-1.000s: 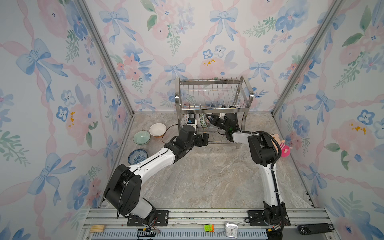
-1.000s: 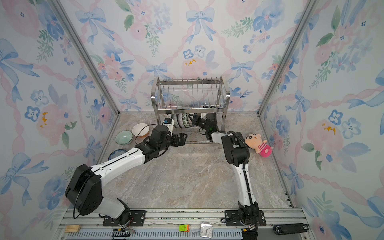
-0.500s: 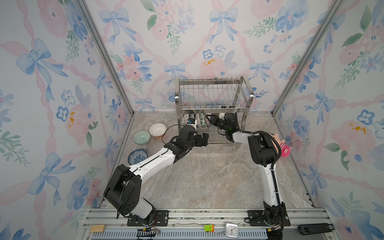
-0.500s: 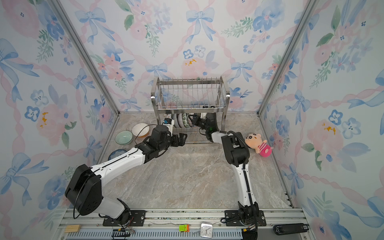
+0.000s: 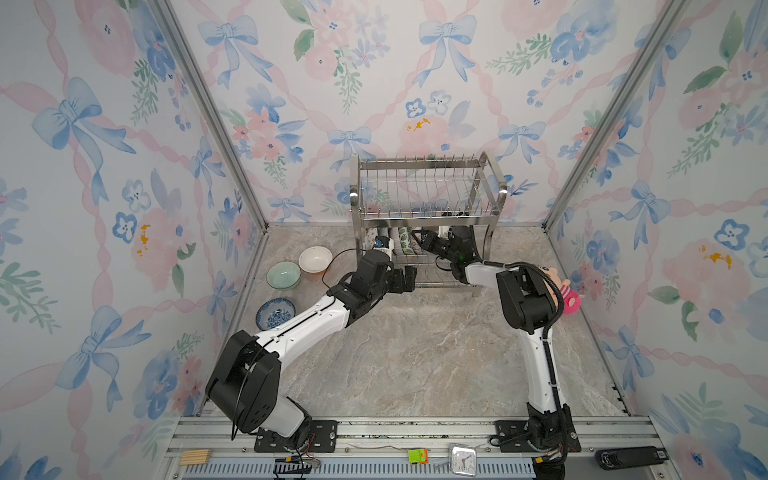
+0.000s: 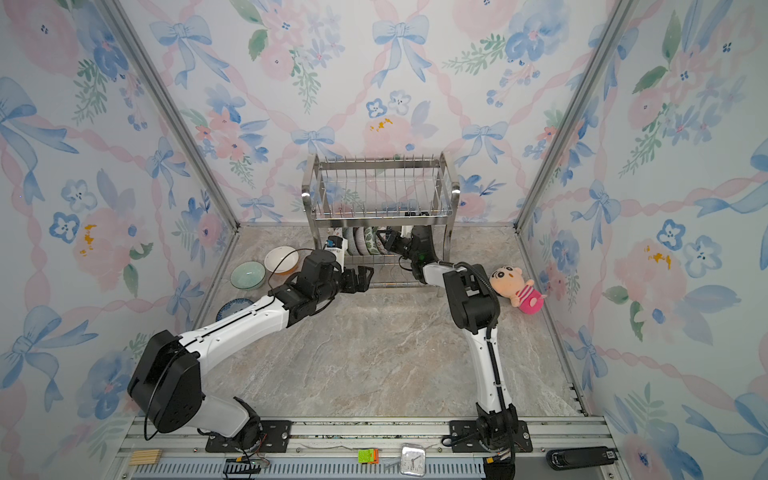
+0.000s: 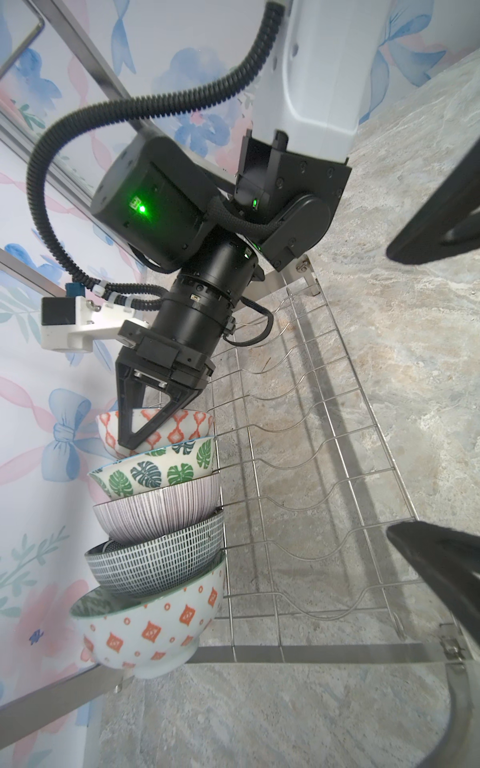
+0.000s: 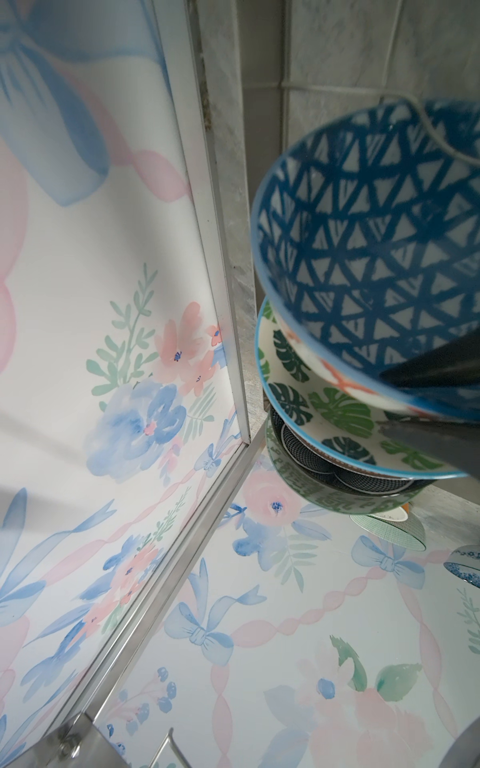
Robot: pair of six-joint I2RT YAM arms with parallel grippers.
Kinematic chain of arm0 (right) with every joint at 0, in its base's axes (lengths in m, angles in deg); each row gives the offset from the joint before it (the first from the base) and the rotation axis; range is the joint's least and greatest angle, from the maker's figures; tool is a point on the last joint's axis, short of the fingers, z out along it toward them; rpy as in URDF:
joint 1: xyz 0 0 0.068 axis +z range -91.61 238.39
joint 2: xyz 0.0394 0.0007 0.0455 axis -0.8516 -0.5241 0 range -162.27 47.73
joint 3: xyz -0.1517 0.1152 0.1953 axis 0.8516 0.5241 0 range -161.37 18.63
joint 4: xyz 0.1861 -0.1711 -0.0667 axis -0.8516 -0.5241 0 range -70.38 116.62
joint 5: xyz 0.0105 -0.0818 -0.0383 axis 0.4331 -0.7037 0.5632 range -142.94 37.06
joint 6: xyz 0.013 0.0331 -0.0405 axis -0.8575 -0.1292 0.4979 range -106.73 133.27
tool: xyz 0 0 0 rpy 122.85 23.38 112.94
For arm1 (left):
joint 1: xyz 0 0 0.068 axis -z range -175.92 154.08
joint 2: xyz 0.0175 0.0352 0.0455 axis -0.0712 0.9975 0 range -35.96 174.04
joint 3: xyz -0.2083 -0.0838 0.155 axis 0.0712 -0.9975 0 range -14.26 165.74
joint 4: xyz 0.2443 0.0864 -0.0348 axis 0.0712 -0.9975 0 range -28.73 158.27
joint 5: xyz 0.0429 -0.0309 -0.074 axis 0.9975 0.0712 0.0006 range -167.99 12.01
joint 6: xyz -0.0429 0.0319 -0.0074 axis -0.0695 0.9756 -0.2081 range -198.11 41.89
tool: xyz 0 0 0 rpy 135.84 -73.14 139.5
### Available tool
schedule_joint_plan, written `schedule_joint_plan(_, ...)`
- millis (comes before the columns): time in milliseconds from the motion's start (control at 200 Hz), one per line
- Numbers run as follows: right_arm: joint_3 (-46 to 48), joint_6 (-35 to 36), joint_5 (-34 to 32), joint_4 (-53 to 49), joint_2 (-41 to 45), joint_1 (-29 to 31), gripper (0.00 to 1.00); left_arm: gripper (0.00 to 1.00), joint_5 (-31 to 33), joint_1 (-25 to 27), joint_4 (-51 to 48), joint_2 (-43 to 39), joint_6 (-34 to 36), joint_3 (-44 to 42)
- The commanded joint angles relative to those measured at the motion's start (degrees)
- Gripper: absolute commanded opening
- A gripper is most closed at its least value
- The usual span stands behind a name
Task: Load the bowls into the dish rack
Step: 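Lower the triangle-pattern bowl upright beside the red-pattern bowl with the right gripper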
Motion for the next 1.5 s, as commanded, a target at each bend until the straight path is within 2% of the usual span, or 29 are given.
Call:
schedule_joint_plan(0,-0.2,1.3,0.4,-0.5,3.5,0.2,0.19,0.98,0.5,0.2,-1.2,-1.7,0.6,-0.5)
schedule_joint_plan(325,1.3,1.9,0.4,-1.4,5.4,0.2,0.24,0.98,0.9,0.2,-1.4,-3.0,0.1,-1.2)
schedule_joint_plan(785,5.9,2.5,0.2,-1.0,9.1,0.5,0.25,0.98,1.2,0.3,-2.2,-4.8,-0.6,-2.3)
schedule_joint_plan(1495,19.3,5.6,-4.7,-1.4,19.5,2.9,0.3,0.98,4.8,0.2,-6.5,-9.6,1.2,-3.0)
